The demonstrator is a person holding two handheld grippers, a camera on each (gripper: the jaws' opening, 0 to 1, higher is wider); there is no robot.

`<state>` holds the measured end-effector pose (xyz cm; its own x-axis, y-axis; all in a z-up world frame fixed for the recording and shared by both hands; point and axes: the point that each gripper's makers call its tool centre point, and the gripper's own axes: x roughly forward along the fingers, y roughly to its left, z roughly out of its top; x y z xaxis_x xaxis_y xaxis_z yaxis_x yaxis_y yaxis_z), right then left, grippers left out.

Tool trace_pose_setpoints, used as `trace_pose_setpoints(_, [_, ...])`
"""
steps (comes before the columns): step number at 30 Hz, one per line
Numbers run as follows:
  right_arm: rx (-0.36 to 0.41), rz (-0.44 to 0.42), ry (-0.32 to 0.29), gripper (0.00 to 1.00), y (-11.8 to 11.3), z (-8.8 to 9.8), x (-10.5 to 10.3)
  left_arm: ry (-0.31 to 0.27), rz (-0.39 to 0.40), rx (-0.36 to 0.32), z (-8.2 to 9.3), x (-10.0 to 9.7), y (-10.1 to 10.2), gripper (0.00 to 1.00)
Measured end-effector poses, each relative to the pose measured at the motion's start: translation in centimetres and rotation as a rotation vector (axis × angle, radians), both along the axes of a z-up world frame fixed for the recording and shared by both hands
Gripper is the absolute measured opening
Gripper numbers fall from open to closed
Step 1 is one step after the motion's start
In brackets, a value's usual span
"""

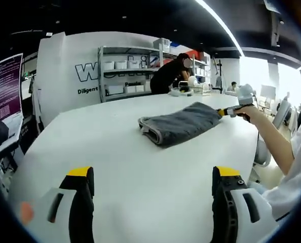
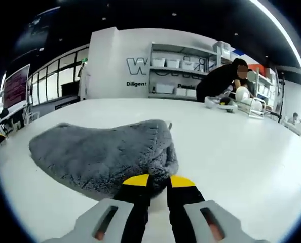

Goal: Open the folded towel by lifting each exposed corner and separating the folded layers until the towel lies flat within the target outline without major curled edges

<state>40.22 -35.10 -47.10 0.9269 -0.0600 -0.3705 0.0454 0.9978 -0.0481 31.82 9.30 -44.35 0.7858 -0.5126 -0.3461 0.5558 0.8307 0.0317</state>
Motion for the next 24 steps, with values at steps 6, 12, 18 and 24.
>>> trace_pose_setpoints(6, [0.062, 0.021, 0.001, 0.1, -0.9, -0.9, -0.4, 0.03, -0.03, 0.042, -0.7, -0.5, -1.6, 0.94])
trace_pose_setpoints(12, [0.098, 0.043, 0.005, 0.11, -1.0, -1.2, -0.4, 0.02, -0.009, 0.016, -0.7, 0.0, -1.9, 0.94])
trace_pose_setpoints(18, [0.063, 0.088, 0.024, 0.11, -0.7, -1.1, -0.6, 0.03, -0.023, -0.006, -1.0, 0.8, -2.9, 0.94])
trace_pose_setpoints(24, [0.085, 0.077, 0.018, 0.11, -0.6, -1.5, -0.6, 0.016, -0.04, 0.02, -0.8, 1.4, -3.1, 0.94])
